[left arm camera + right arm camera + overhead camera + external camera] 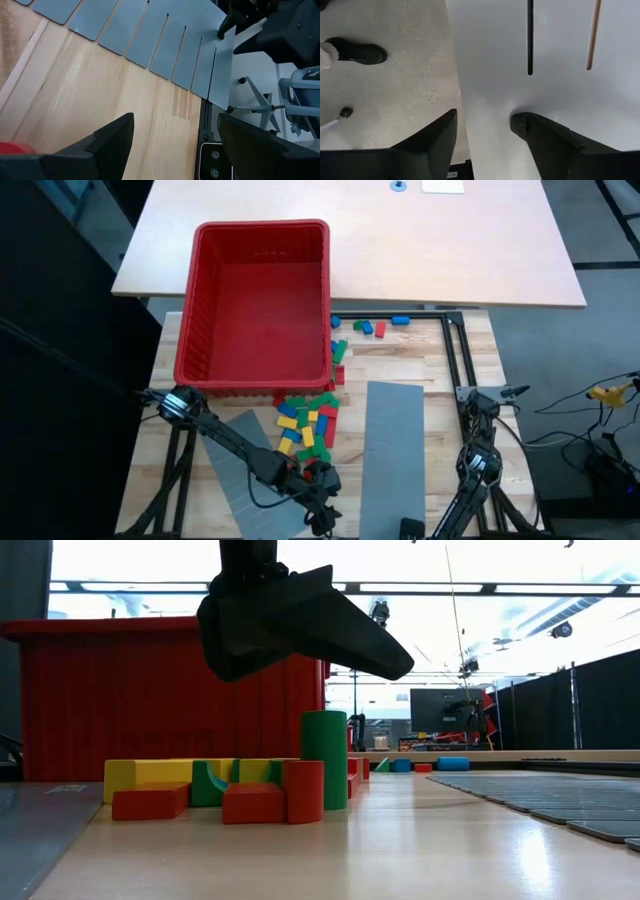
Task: Sort blocks
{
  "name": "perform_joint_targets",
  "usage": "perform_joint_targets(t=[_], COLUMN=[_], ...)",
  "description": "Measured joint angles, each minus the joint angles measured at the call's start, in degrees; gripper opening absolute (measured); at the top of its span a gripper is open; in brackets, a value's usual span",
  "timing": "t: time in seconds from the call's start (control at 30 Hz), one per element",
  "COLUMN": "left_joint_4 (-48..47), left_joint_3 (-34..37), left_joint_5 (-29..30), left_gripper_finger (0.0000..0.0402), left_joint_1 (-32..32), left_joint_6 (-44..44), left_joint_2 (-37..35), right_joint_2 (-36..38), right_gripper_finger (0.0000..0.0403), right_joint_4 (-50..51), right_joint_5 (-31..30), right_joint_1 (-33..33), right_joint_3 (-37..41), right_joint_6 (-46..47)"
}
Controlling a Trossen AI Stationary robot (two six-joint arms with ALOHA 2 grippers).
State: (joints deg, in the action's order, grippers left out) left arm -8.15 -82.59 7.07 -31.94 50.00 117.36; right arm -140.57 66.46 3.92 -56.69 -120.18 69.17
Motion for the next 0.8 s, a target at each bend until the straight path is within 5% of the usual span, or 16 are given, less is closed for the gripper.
perform_joint_targets(t=[0.5, 0.8], left_joint_4=[-0.01, 0.01], left_joint_3=[0.00, 0.00], left_joint_5=[-0.45, -2.00], left_gripper_finger=[0.0275, 0.0275], left_joint_1=[0.02, 0.02], left_joint_6=[0.00, -0.08], left_joint_2=[0.00, 0.00], right_joint_2=[0.36, 8.02], right_gripper_finger=[0.0033, 0.0021], right_joint_4=[-0.78, 9.79], right_joint_5=[0.66, -11.02], right_joint_1=[0.34, -0.53], right_joint_3=[0.14, -0.20], right_joint_6=[6.69, 17.36])
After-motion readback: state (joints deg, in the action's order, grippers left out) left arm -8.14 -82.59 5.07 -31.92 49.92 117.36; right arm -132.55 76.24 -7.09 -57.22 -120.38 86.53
